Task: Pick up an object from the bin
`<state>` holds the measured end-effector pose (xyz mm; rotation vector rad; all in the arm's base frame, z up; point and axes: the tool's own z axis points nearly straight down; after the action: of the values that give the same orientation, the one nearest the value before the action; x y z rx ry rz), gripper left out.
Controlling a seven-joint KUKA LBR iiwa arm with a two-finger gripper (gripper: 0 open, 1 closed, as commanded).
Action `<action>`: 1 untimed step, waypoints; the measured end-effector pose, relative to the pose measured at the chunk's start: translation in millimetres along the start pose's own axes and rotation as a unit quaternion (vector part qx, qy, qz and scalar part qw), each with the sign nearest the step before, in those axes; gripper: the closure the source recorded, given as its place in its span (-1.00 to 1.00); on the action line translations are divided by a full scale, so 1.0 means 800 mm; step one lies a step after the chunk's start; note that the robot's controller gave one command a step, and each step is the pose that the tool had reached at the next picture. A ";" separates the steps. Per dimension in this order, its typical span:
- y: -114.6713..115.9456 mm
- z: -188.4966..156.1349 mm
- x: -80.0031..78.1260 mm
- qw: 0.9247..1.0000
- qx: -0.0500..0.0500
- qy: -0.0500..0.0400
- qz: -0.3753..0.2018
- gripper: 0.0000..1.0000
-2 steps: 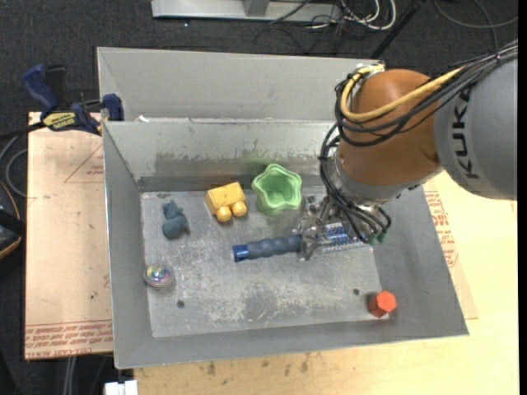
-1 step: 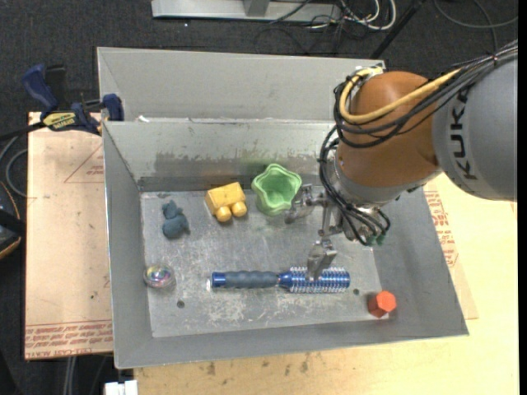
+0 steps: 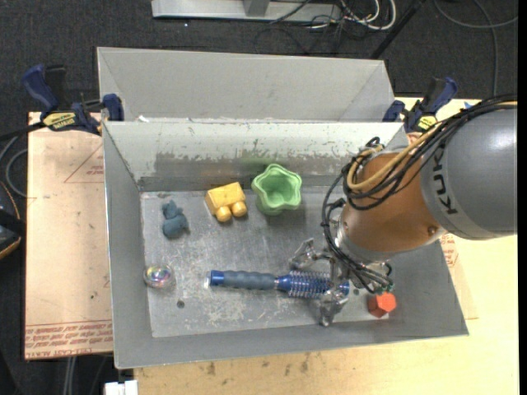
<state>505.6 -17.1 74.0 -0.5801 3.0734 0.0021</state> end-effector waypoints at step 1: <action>0.000 -0.003 -0.002 1.000 0.001 -0.002 -0.001 1.00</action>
Offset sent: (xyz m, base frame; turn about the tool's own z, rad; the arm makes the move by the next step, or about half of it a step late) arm 0.0000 0.0000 0.0000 0.0000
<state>506.9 -16.9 76.5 -0.5816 3.0694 -0.0005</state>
